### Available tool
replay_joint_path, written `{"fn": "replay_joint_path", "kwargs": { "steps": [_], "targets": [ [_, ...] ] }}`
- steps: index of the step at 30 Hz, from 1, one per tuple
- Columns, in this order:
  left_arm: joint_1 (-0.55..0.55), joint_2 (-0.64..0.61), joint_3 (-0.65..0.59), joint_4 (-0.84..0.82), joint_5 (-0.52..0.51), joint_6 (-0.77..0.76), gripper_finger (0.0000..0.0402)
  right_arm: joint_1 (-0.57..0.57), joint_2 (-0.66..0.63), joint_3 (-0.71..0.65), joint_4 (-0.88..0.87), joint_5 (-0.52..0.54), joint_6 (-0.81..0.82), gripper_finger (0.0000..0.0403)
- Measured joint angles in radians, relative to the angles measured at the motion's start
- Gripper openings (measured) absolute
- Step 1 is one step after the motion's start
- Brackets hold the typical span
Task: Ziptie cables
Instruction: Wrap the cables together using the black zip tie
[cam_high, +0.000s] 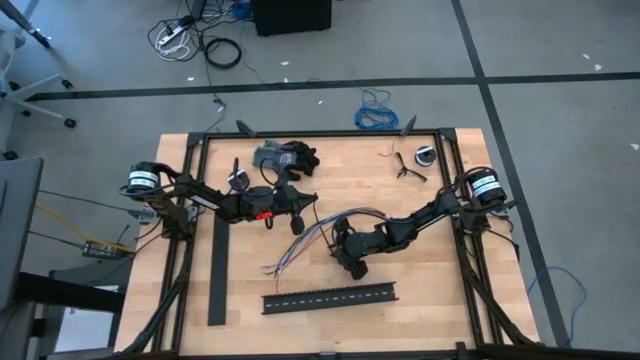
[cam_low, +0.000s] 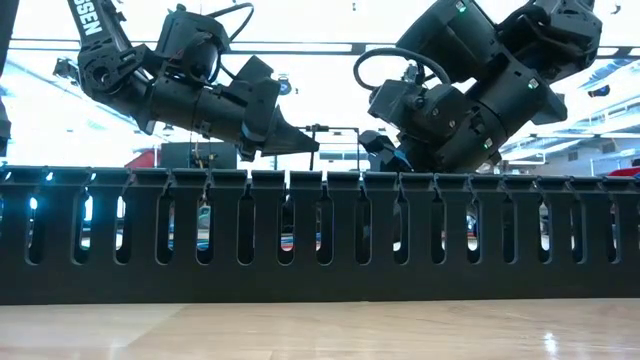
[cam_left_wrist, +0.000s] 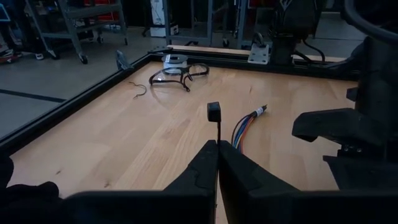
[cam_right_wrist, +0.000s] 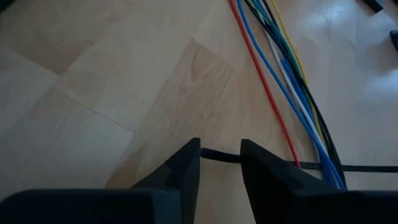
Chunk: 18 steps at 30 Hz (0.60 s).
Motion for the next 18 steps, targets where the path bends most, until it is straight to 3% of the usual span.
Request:
{"fn": "replay_joint_path", "kwargs": {
  "steps": [18],
  "targets": [
    [0.0,0.0,0.0,0.009,0.0,0.0,0.0,-0.005,0.002,-0.002,0.067,0.004,-0.003,0.0111]
  ]
}}
